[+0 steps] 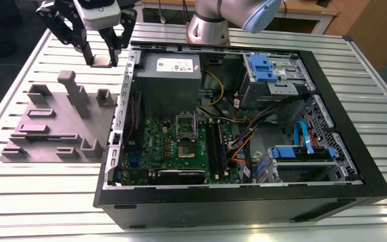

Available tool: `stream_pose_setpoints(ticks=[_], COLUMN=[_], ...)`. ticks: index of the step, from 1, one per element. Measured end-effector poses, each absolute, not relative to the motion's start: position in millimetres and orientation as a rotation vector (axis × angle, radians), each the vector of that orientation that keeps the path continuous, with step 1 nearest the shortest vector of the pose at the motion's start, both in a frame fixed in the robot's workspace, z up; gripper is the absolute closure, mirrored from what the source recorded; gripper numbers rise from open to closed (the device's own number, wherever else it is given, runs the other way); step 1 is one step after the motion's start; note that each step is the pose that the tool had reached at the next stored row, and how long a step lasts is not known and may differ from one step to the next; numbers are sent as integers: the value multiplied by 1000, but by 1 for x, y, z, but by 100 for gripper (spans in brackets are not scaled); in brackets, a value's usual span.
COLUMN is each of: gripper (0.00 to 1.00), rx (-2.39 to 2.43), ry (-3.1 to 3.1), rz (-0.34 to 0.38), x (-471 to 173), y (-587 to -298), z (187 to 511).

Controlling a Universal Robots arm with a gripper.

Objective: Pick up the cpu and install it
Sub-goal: 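Pick up the cpu and move it towards the insertion slot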

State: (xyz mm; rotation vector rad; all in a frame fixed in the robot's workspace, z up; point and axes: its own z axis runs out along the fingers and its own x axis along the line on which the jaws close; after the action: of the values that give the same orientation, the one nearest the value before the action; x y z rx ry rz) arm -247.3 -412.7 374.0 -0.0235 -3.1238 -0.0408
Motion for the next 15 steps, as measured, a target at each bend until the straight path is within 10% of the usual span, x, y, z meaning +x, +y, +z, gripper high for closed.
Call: stream_pose_setpoints(ticks=[15], gripper=[53], rx=[-24], ry=[-3124], rz=[-41], x=[-240], y=[-413], z=[374])
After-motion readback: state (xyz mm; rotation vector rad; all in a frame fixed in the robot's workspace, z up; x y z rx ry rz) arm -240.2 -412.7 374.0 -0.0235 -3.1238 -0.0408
